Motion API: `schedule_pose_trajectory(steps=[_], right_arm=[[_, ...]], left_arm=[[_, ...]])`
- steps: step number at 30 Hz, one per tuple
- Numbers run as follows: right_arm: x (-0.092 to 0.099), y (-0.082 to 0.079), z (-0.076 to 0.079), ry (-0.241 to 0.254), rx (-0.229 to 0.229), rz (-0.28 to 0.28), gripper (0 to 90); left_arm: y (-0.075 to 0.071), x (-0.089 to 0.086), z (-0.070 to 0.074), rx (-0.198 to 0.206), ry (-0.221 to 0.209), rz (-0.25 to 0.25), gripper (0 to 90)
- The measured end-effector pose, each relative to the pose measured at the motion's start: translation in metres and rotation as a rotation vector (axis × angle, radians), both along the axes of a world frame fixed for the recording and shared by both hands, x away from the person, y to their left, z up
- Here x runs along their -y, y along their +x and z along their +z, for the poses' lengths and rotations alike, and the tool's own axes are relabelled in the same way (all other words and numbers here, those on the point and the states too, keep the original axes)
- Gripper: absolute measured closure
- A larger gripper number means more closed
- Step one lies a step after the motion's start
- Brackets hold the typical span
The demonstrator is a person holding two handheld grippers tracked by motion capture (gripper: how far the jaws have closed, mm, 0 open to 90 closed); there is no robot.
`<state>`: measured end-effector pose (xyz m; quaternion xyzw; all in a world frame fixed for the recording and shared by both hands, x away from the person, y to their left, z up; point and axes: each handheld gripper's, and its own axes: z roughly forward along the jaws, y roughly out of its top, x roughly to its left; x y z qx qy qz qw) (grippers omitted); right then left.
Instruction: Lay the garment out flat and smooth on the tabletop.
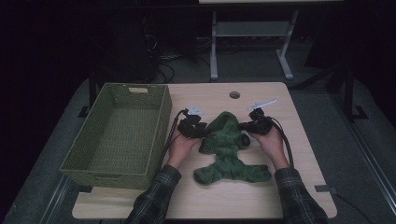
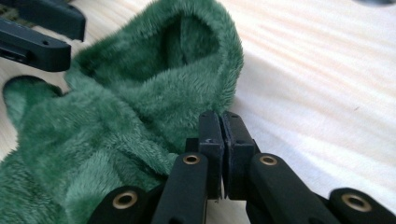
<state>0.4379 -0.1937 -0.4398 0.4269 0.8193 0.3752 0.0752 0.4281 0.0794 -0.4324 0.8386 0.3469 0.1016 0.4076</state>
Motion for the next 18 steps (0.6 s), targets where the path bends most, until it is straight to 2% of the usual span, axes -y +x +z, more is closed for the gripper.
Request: schedule_pose_trajectory(steps=[2, 6, 8, 10, 11, 14, 17, 18], right_arm=[[0.000, -0.001, 0.002, -0.002, 0.013, 0.002, 88.5], [0.001, -0.002, 0.003, 0.000, 0.018, 0.006, 88.8], [0.002, -0.003, 0.005, 0.001, 0.024, 0.007, 88.8], [0.003, -0.004, 0.008, -0.002, 0.028, 0.006, 88.9], [0.004, -0.005, 0.009, -0.005, 0.034, 0.009, 89.1], [0.008, -0.009, 0.015, -0.029, 0.060, -0.001, 89.3], [0.018, -0.015, 0.022, -0.046, 0.082, -0.016, 89.6], [0.024, -0.017, 0.024, -0.056, 0.087, -0.028, 89.6]], left_arm=[[0.006, 0.004, 0.000, -0.007, 0.025, 0.004, 53.1], [0.019, 0.009, -0.010, -0.055, 0.025, 0.003, 53.6], [0.022, 0.013, -0.016, -0.074, 0.025, -0.016, 61.2], [0.023, 0.014, -0.018, -0.070, 0.035, -0.027, 77.2], [0.023, 0.013, -0.018, -0.074, 0.024, -0.020, 84.2], [0.022, 0.009, -0.012, -0.034, 0.002, -0.008, 86.9], [0.021, 0.005, -0.004, 0.017, -0.028, 0.013, 86.9], [0.021, 0.004, -0.003, 0.023, -0.037, 0.016, 86.9]])
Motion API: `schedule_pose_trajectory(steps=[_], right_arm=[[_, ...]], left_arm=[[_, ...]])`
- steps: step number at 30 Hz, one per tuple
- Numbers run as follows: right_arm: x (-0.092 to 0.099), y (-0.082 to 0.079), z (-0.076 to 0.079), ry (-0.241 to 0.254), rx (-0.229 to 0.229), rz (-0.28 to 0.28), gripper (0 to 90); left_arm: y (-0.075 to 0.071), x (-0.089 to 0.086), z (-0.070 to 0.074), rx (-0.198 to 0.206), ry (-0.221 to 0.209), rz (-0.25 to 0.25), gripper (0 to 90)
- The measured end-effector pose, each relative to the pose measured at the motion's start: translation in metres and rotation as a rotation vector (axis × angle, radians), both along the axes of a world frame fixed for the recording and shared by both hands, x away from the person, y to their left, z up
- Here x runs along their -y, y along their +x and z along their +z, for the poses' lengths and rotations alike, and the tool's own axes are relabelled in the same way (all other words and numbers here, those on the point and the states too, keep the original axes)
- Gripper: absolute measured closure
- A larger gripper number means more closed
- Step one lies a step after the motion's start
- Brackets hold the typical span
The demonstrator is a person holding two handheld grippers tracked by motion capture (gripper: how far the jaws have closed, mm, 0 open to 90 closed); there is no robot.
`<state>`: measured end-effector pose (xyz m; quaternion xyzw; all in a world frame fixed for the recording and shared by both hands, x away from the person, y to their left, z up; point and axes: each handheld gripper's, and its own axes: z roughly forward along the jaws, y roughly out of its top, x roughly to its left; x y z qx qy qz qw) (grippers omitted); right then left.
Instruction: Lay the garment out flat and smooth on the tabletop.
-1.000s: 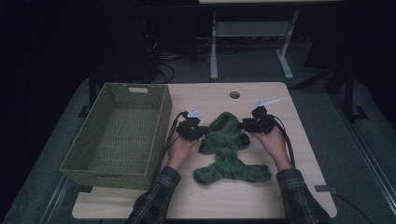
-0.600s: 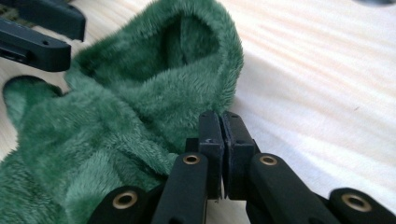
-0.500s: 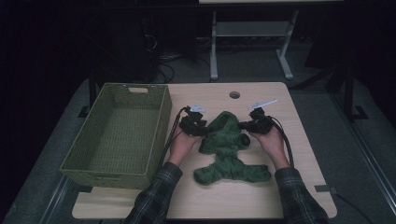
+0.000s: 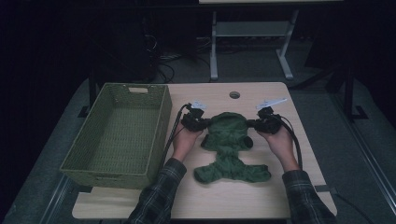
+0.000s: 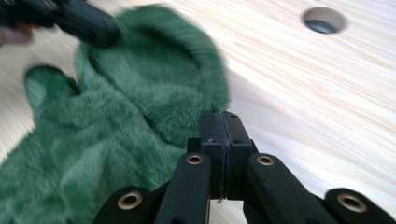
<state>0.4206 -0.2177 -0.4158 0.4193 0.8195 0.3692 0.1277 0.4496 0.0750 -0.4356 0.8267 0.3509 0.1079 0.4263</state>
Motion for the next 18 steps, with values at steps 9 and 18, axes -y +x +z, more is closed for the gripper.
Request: schedule_pose_trajectory(steps=[9, 18], right_arm=[[0.014, 0.001, -0.035, -0.008, -0.082, -0.045, 89.8], [0.022, 0.008, -0.046, -0.057, -0.056, -0.095, 89.9]], left_arm=[[0.009, 0.011, -0.029, -0.018, 0.053, -0.021, 86.7], [0.019, 0.025, -0.036, -0.023, 0.065, -0.046, 85.1]])
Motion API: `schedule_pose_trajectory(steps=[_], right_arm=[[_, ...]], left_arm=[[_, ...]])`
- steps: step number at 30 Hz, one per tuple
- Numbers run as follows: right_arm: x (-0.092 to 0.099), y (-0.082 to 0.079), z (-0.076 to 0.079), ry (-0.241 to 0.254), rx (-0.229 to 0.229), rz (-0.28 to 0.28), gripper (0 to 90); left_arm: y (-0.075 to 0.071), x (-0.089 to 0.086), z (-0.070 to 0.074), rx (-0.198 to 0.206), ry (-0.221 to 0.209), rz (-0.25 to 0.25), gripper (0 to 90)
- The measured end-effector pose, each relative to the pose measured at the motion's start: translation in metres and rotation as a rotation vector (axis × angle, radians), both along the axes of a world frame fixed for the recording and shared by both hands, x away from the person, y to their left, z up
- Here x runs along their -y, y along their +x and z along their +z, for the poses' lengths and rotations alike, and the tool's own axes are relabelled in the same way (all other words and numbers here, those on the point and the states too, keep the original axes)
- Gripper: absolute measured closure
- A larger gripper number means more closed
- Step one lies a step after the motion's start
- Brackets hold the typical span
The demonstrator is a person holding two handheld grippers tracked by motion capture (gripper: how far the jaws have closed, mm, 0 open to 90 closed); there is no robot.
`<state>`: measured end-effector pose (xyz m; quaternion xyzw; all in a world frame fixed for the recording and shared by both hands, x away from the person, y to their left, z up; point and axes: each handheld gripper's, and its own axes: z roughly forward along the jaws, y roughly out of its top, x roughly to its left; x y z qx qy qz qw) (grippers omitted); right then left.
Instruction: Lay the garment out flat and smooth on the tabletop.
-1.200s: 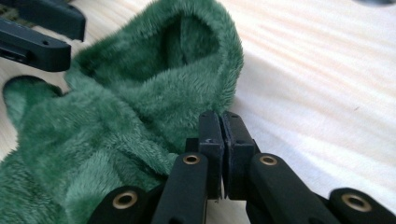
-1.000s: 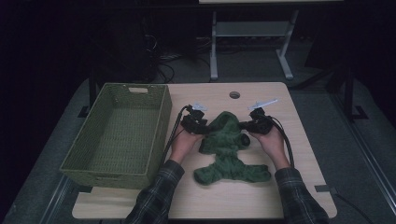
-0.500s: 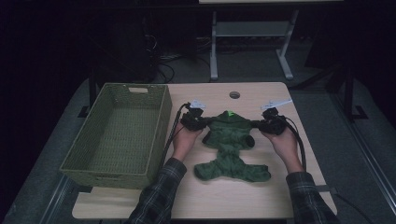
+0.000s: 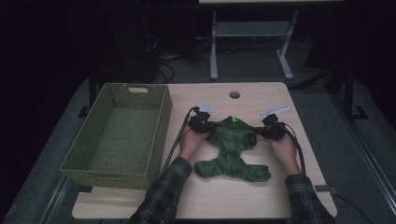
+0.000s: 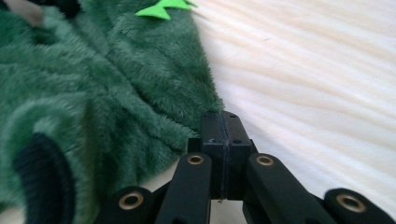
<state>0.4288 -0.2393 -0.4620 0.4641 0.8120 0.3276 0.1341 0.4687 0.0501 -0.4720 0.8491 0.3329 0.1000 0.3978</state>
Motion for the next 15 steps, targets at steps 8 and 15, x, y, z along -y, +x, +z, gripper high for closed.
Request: schedule_pose_trajectory(steps=[8, 15], right_arm=[[0.002, -0.009, 0.013, 0.053, 0.044, -0.001, 67.9], [-0.001, -0.028, 0.037, 0.067, 0.080, -0.008, 53.7]], left_arm=[[-0.012, -0.013, 0.024, -0.002, -0.031, -0.008, 57.6], [-0.043, -0.026, 0.046, 0.045, -0.026, -0.031, 46.1]])
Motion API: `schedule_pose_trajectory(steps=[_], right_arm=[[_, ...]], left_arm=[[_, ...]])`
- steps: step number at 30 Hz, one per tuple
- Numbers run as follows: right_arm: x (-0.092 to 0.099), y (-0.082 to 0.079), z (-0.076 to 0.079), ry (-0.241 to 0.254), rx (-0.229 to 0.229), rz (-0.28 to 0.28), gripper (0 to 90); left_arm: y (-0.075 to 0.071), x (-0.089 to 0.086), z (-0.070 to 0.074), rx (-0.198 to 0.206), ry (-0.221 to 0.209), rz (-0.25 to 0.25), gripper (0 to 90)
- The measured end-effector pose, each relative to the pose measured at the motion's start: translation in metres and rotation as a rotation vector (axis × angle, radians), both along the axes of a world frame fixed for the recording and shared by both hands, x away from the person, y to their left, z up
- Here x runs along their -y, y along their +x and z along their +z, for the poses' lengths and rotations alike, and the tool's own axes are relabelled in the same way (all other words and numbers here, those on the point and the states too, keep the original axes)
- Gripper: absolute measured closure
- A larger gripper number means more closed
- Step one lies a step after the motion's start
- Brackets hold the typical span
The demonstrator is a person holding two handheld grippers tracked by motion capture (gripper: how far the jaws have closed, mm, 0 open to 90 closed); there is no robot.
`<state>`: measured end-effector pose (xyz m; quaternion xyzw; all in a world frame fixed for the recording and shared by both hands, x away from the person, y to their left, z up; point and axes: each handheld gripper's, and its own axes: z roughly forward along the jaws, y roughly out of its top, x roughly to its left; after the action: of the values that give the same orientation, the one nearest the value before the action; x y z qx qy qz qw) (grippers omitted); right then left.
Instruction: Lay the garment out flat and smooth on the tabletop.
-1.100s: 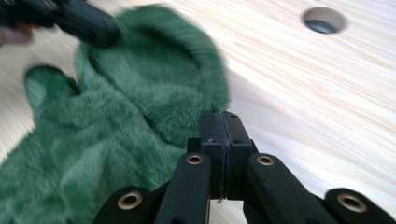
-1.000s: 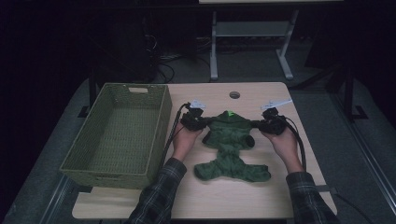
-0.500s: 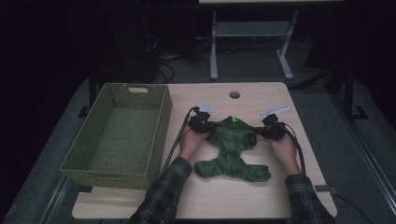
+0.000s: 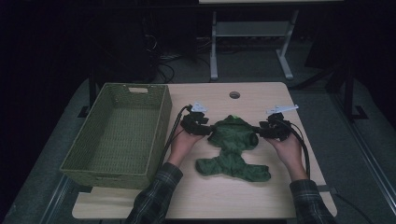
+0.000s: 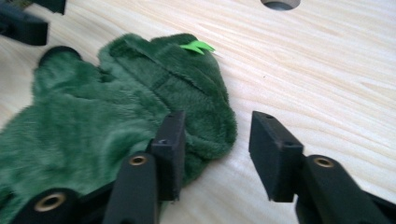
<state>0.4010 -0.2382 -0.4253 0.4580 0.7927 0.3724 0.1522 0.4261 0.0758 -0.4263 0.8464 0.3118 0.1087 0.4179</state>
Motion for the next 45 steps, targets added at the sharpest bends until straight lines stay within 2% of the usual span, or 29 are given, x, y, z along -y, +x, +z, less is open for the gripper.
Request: schedule_pose_trajectory(steps=[3, 6, 9, 12, 14, 17, 20, 22, 26, 32, 36, 39, 45], right_arm=[[-0.001, -0.009, 0.009, 0.012, 0.008, 0.004, 50.1], [-0.003, -0.020, 0.014, 0.024, 0.039, 0.010, 49.7], [-0.008, -0.030, 0.016, 0.045, 0.035, 0.029, 49.8], [-0.013, -0.041, 0.016, 0.063, 0.055, 0.048, 50.9], [-0.016, -0.048, 0.015, 0.074, 0.051, 0.064, 51.5], [-0.023, -0.057, 0.014, 0.064, 0.064, 0.080, 54.2], [-0.031, -0.064, 0.013, 0.066, 0.059, 0.101, 56.8], [-0.035, -0.067, 0.012, 0.069, 0.051, 0.116, 58.3], [-0.049, -0.072, 0.012, 0.089, 0.046, 0.156, 61.5], [-0.077, -0.083, 0.013, 0.119, 0.041, 0.239, 64.1], [-0.102, -0.093, 0.012, 0.113, 0.038, 0.310, 67.3], [-0.120, -0.098, 0.009, 0.099, 0.037, 0.359, 69.7], [-0.148, -0.106, -0.001, 0.069, 0.026, 0.433, 73.7]], left_arm=[[-0.015, -0.003, 0.005, 0.009, 0.021, -0.022, 40.4], [-0.032, -0.006, 0.006, 0.018, 0.036, -0.045, 36.4], [-0.050, -0.011, 0.004, 0.011, 0.044, -0.073, 31.9], [-0.068, -0.016, 0.001, 0.006, 0.046, -0.078, 27.0], [-0.079, -0.020, -0.002, 0.005, 0.050, -0.075, 24.2], [-0.094, -0.027, -0.006, 0.008, 0.056, -0.068, 19.1], [-0.112, -0.034, -0.014, 0.015, 0.061, -0.069, 16.1], [-0.116, -0.036, -0.016, 0.011, 0.058, -0.069, 14.5], [-0.134, -0.039, -0.024, 0.010, 0.068, -0.083, 13.1], [-0.154, -0.047, -0.031, 0.036, 0.080, -0.072, 12.7], [-0.163, -0.054, -0.038, 0.023, 0.088, -0.074, 12.7], [-0.167, -0.058, -0.041, 0.014, 0.097, -0.095, 12.8], [-0.174, -0.057, -0.047, 0.021, 0.126, -0.098, 12.8]])
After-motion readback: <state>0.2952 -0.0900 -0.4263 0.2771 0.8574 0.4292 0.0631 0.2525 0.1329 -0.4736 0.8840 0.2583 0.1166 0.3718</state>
